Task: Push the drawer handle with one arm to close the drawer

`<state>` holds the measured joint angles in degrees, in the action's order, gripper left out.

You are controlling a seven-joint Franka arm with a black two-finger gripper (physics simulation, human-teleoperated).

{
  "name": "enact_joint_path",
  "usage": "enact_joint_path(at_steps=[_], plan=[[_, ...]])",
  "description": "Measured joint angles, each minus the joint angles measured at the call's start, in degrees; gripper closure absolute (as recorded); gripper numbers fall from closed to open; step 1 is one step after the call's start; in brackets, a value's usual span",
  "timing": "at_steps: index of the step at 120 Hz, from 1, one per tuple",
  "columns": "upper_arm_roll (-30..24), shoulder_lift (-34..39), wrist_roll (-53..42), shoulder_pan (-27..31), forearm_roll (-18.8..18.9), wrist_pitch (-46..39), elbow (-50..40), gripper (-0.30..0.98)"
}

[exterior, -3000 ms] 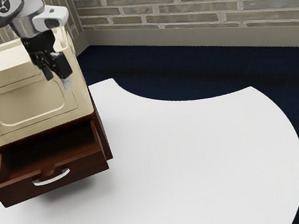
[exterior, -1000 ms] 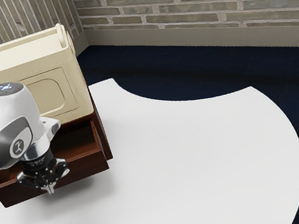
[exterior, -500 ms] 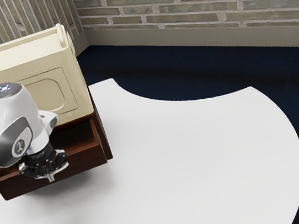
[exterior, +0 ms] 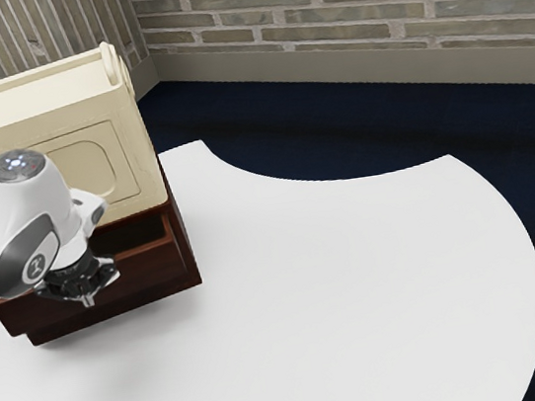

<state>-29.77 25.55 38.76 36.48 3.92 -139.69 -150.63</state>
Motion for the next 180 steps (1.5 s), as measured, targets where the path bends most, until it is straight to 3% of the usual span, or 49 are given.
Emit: enact_joint_path(at_steps=[108, 125, 141, 161, 169, 180], plan=[[7.5, -10.3, 0.0, 0.3, 15.6, -14.2, 4.3, 0.78], [8.1, -10.8, -0.3, -0.4, 16.4, -15.3, 4.4, 0.8], [8.0, -10.5, -0.5, -1.8, 12.8, -15.0, 4.2, 0.79], [7.5, -10.6, -0.3, -11.3, -1.8, -3.8, 6.4, 0.79], [6.9, -11.1, -0.2, -15.7, -5.4, 4.8, 13.9, 0.79], [6.0, -16.3, -0.6, -20.2, -6.9, 19.8, 33.4, 0.79]])
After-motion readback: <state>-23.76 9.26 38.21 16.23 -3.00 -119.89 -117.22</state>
